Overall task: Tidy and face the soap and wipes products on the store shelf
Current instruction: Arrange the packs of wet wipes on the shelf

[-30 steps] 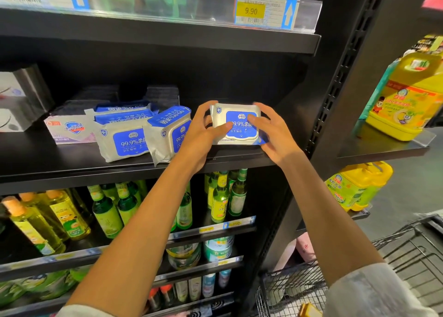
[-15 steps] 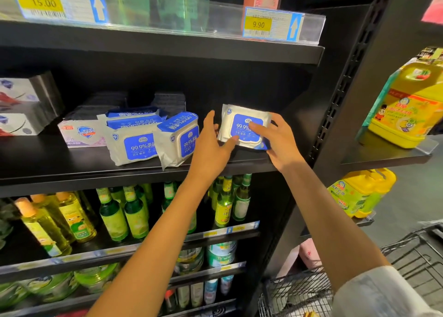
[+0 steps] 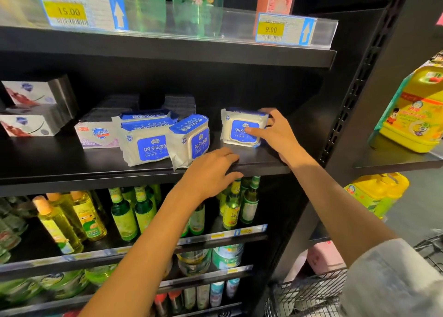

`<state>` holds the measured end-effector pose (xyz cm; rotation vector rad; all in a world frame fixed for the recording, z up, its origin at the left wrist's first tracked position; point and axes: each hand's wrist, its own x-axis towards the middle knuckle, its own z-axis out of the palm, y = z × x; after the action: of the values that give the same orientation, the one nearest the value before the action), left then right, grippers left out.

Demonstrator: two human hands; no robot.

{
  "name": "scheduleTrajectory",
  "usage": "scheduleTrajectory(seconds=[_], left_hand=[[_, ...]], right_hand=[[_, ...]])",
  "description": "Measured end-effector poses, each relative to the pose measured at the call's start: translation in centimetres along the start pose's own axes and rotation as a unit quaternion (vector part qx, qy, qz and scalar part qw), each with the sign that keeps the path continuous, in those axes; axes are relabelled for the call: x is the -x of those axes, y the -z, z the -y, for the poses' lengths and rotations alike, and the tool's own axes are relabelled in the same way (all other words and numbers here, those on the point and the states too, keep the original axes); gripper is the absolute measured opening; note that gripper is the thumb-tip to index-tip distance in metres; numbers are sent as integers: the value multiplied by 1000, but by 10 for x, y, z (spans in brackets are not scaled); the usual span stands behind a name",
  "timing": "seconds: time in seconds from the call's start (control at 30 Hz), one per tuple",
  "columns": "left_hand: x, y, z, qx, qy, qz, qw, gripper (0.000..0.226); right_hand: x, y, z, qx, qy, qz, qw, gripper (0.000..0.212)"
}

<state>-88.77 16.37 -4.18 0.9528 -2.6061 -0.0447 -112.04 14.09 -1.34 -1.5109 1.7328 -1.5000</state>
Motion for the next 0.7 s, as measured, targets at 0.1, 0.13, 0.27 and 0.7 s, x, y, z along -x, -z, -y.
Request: scheduleTrajectory(seconds=[0.1,0.13,0.27,0.7], left_hand=[[1,-2,5,20,-2,-12,1000,57],[1,-3,7,28,0,-19,999,58],[4,-12,9,14,9,-46,999,56],[2,-10,5,-11,27,-48,998,56]], right_hand=[[-18,-9,-2,-10,-1,-5,1000,72],[-24,-12,-3,-15,-3,-7,1000,72],[-54,-26,-12,-47,-24,-14,998,62],[-138,-53,-20,-23,-11,15,1000,83]])
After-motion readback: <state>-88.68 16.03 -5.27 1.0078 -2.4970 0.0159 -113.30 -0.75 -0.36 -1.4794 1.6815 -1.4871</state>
